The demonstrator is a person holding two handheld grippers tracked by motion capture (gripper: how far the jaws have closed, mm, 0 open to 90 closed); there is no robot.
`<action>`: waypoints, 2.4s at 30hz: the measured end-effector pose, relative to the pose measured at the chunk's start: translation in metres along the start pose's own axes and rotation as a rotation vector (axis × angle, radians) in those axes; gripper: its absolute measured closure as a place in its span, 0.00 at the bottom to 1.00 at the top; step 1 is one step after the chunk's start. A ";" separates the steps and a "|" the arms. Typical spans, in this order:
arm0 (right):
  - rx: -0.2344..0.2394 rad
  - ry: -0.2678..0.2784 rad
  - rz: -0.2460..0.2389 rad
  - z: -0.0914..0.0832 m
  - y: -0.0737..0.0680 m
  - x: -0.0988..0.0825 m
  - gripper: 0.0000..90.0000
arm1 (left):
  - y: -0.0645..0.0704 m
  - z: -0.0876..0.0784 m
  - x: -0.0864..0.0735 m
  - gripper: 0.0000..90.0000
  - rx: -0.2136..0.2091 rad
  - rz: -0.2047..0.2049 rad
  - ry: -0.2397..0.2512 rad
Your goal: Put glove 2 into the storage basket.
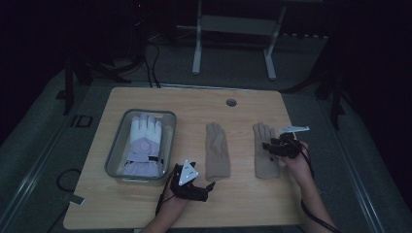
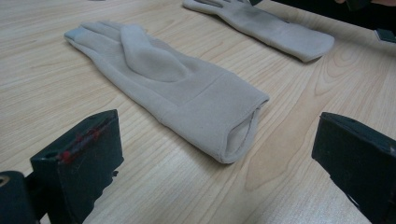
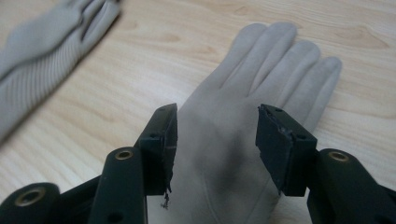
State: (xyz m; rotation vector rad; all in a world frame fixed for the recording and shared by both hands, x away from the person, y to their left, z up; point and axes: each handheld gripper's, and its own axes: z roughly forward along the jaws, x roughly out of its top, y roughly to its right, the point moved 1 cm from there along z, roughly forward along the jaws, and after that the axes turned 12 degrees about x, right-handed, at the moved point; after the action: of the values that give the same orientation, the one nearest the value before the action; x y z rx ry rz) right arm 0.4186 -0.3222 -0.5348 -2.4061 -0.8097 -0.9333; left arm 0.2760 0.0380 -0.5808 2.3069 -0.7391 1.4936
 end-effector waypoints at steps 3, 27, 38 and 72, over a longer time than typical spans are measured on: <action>0.004 -0.038 -0.054 0.001 0.004 -0.002 0.52 | 0.000 0.000 0.000 0.02 -0.002 0.001 0.001; -0.011 -0.080 -0.055 0.010 0.009 -0.017 0.88 | 0.001 0.000 0.000 0.02 0.001 0.003 0.000; -0.017 -0.009 -0.011 -0.008 0.000 0.000 0.90 | 0.000 0.000 0.000 0.02 0.001 0.000 -0.001; 0.085 0.167 -0.054 -0.018 -0.097 0.081 0.90 | 0.000 0.000 0.000 0.02 0.004 0.000 -0.003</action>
State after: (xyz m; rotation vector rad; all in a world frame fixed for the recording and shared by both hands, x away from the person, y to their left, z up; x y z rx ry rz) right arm 0.3958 -0.2317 -0.4478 -2.2105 -0.8379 -1.0820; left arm 0.2759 0.0376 -0.5808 2.3120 -0.7376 1.4936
